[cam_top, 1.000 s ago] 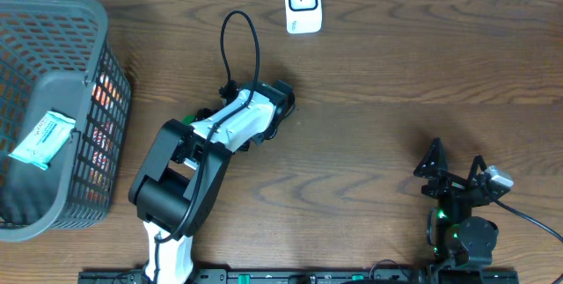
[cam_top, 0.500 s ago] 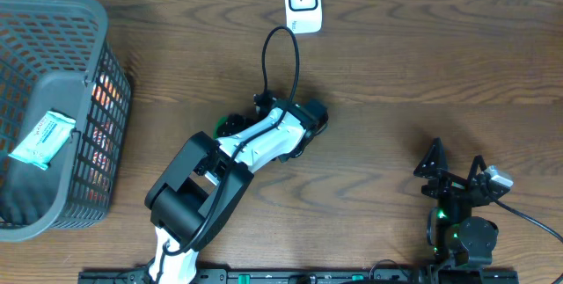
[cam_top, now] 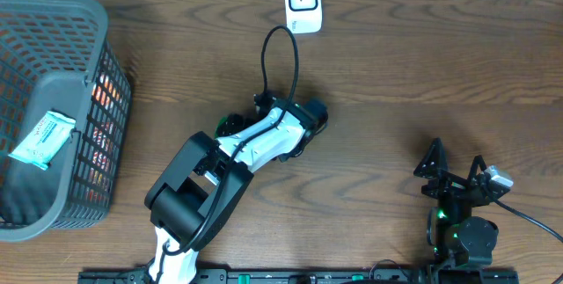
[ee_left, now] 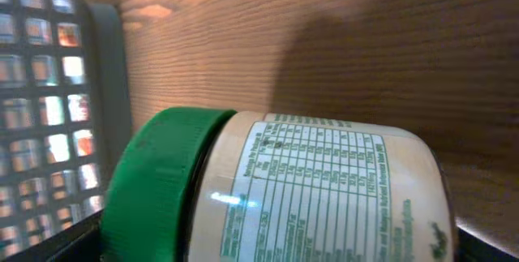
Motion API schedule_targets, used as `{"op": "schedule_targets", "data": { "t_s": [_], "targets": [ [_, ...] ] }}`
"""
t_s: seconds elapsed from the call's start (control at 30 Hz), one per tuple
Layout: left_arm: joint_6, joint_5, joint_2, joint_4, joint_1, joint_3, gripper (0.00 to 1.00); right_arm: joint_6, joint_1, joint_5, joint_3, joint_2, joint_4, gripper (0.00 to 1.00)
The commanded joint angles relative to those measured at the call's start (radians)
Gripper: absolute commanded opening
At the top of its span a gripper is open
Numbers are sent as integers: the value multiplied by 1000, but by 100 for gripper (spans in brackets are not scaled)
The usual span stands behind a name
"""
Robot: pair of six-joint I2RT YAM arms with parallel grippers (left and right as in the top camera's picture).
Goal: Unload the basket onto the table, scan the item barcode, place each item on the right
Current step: 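Lower the jar onto the table center and release it, then move the left gripper back into the basket over the green wipes pack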
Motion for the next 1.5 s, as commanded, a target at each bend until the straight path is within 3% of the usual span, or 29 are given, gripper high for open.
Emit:
{"op": "schedule_targets", "data": {
  "t_s": [0.0,0.1,0.43,0.67,0.73,0.9,1.03,1.13,1.27,1.37,1.47],
  "targets": [
    [9,-182,0,-58,6,-10,93,7,7,6,-1,-4,-3,99],
    [10,-269,0,-90,9,-10,93,7,7,6,-1,-4,-3,99],
    [5,-230,-3,-56,23,-9,95,7,7,6,-1,-4,-3,99],
    [-75,-204,-106,-185,-8,107,98,7,7,6,-1,-4,-3,99],
    [-41,-161,-165,-212,-10,195,98,7,7,6,-1,-4,-3,99],
    [216,54,-330,-182,47,515,98,7,7,6,-1,-4,-3,99],
    [354,201,-420,-116,276,754,98,7,7,6,-1,-4,-3,99],
    [373,414,-433,-130,562,859,98,7,7,6,-1,-4,-3,99],
    [357,647,-401,-158,958,856,98,7,7,6,-1,-4,-3,99],
    [301,669,-326,-215,1172,846,98,7,7,6,-1,-4,-3,99],
    [244,669,-231,-273,1292,831,98,7,7,6,-1,-4,-3,99]
  ]
}}
